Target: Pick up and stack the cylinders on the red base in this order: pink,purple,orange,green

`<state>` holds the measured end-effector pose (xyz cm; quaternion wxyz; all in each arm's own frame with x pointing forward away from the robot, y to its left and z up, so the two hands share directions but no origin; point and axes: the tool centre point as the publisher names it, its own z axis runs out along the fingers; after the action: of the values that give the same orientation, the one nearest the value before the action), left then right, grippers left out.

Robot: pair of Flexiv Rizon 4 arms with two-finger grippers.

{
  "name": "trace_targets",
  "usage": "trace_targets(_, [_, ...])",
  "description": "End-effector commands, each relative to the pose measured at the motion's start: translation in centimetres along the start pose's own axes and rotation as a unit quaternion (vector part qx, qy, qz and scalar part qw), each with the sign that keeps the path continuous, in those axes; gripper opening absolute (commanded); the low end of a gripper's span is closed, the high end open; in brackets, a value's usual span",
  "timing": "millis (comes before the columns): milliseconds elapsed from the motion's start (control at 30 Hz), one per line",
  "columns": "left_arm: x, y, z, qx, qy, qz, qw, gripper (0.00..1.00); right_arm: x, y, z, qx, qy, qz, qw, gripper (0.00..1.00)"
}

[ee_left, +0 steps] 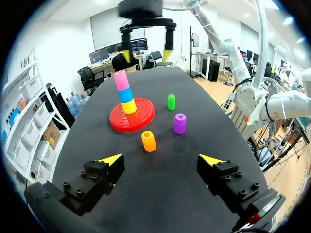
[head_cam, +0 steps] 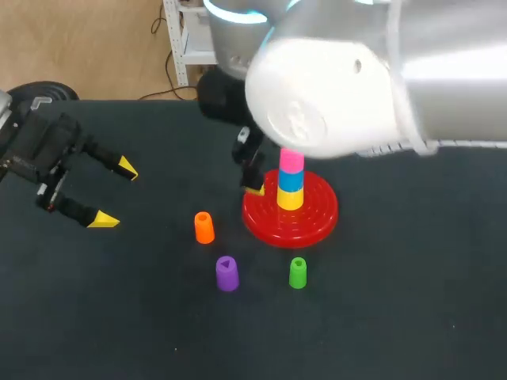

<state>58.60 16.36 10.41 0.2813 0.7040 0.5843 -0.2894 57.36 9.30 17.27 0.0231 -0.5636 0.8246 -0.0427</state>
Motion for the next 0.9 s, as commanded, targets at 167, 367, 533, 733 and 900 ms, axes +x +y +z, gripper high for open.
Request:
trace_targets(167, [0.1,0.0,0.0,0.0,-0.001,0.001,1.0,1.0,1.1,3.9,0.9,0.005,-0.061,-0.027,0.998,1.0])
trace_targets(367, [0.1,0.0,0.0,0.0,-0.001,0.001,1.0,1.0,1.1,3.9,0.9,0.005,-0.061,-0.027,0.998,1.0])
trace_targets(533, [0.1,0.0,0.0,0.0,-0.001,0.001,1.0,1.0,1.1,3.9,0.9,0.005,-0.061,-0.027,0.998,1.0])
trace_targets(733, [0.1,0.0,0.0,0.0,-0.001,0.001,1.0,1.0,0.3,5.1,1.5,-0.002,-0.045,-0.055,0.997,1.0])
trace_targets(900, [0.1,0.0,0.0,0.0,-0.001,0.001,1.0,1.0,-2.2,8.0,3.6,-0.018,-0.016,-0.112,0.993,1.0])
